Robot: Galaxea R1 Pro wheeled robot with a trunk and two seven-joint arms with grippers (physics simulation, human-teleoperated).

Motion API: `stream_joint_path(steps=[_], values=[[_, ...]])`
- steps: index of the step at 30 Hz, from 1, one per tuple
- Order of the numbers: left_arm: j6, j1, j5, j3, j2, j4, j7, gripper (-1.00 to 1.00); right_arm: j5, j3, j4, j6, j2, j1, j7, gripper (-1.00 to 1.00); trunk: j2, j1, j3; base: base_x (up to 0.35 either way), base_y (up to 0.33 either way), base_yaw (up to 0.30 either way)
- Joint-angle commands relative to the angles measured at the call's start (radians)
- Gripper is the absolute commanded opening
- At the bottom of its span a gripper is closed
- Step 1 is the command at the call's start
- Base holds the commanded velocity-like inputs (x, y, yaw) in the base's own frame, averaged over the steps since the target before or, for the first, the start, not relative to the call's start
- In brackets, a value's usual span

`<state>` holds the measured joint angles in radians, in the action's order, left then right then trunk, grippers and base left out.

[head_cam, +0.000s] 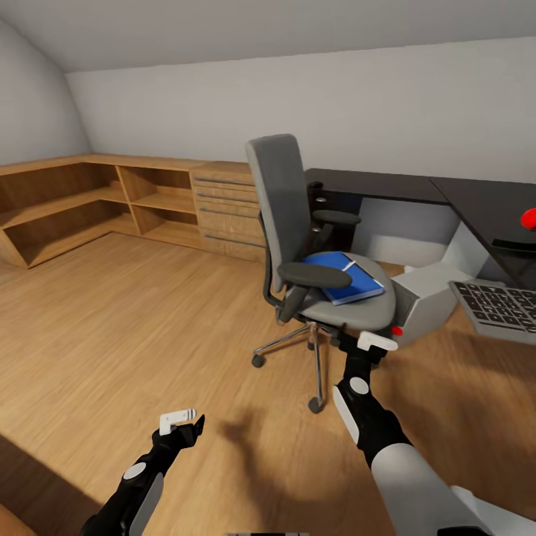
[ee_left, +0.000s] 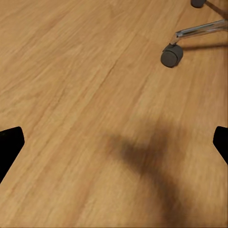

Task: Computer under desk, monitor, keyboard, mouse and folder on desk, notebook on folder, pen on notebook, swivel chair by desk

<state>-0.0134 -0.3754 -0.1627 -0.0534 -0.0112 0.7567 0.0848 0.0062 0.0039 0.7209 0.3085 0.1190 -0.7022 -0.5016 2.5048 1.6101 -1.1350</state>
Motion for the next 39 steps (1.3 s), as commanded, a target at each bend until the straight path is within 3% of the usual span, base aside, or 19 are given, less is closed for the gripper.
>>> stream_joint_path(steps=[1,10,14,17,21,23,26,30,39], values=[[0.000,0.000,-0.009,-0.005,-0.001,0.000,0.009,1.00,0.001,0.000,-0.001,0.003,-0.002,0.000,-0.003,1.00,0.000,0.000,-0.001,0.000,-0.103,0.002],[0.000,0.000,-0.010,-0.005,-0.001,-0.002,0.010,1.00,-0.007,-0.004,-0.001,0.002,-0.032,0.004,-0.001,1.00,0.000,0.000,-0.001,0.000,-0.036,0.001],[0.000,0.000,-0.010,-0.005,-0.001,-0.002,0.010,1.00,-0.013,-0.017,-0.003,0.002,-0.039,0.004,0.002,1.00,0.000,0.000,-0.001,0.000,-0.005,0.000],[0.000,0.000,-0.010,-0.005,-0.001,-0.002,0.010,1.00,-0.038,-0.045,-0.004,0.001,-0.044,0.004,0.009,1.00,0.000,0.000,-0.001,0.000,-0.002,0.000],[0.000,0.000,-0.010,-0.005,-0.001,-0.002,0.010,1.00,-0.117,-0.080,-0.004,0.000,-0.073,0.004,0.047,1.00,0.000,0.000,-0.001,0.000,0.000,0.000],[0.000,0.000,-0.010,-0.005,-0.001,-0.002,0.010,1.00,-0.150,-0.085,-0.004,-0.001,-0.086,0.004,0.066,1.00,0.000,0.000,-0.001,0.000,0.000,0.000],[0.000,0.000,-0.011,-0.005,-0.001,-0.002,0.010,1.00,-0.239,-0.091,-0.003,-0.006,-0.121,0.004,0.108,1.00,0.000,0.000,-0.001,0.000,0.000,0.000],[0.000,0.000,-0.011,-0.005,-0.001,-0.002,0.010,1.00,-0.324,-0.093,-0.003,-0.013,-0.154,0.004,0.147,1.00,0.000,0.000,-0.001,0.000,0.000,0.000],[0.000,0.000,-0.010,-0.005,-0.001,-0.002,0.010,1.00,-0.446,-0.094,-0.003,-0.052,-0.195,0.004,0.253,1.00,0.000,0.000,-0.001,0.000,0.000,0.000]])
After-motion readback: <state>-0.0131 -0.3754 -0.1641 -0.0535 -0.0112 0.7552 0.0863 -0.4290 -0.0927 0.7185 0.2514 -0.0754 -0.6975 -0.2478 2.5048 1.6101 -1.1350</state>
